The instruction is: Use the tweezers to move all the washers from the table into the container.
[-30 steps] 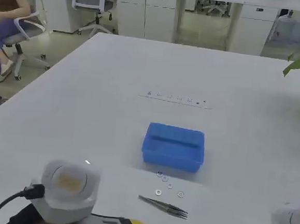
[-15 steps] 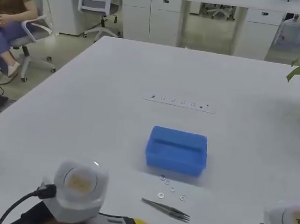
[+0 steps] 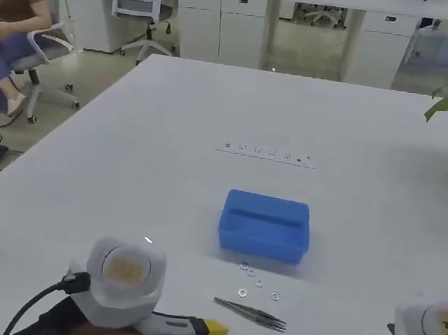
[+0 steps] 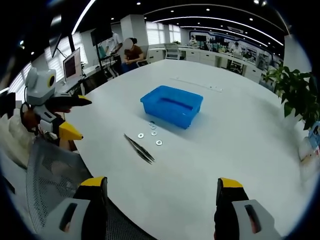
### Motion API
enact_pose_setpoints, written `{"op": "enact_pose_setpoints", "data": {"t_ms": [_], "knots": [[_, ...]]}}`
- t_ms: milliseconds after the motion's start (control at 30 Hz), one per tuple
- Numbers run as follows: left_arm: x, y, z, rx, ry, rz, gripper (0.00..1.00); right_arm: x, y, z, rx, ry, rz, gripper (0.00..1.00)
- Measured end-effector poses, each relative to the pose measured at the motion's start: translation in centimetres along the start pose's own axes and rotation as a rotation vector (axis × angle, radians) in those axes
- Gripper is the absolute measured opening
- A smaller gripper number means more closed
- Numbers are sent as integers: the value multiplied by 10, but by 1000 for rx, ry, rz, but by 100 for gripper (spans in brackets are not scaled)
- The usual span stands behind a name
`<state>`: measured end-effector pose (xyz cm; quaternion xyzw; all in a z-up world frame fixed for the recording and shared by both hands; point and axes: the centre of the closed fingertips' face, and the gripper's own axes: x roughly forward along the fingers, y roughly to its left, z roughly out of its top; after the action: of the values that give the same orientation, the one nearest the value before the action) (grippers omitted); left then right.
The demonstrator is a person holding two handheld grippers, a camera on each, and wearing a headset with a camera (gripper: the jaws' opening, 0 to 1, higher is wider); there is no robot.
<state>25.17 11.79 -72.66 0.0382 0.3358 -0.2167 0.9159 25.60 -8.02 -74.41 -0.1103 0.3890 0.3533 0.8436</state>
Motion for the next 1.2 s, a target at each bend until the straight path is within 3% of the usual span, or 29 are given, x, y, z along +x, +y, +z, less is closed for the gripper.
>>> {"op": "enact_pose_setpoints", "data": {"t_ms": [67,233,467,867,1200], "knots": [[1,0,-1,17,13,-18,97,2,4,5,-7,-19,21,89],[3,4,-6,59,49,-34,95,6,5,10,-24,-10,35,89],[1,6,-4,49,32,-49,93,7,11,20,-14,-34,58,88],[0,8,-6,62,50,-82,89,13,10,24,-37,-18,69,87],[15,7,-4,199,77,-210,71,17,11,25,-47,0,80,82]]}}
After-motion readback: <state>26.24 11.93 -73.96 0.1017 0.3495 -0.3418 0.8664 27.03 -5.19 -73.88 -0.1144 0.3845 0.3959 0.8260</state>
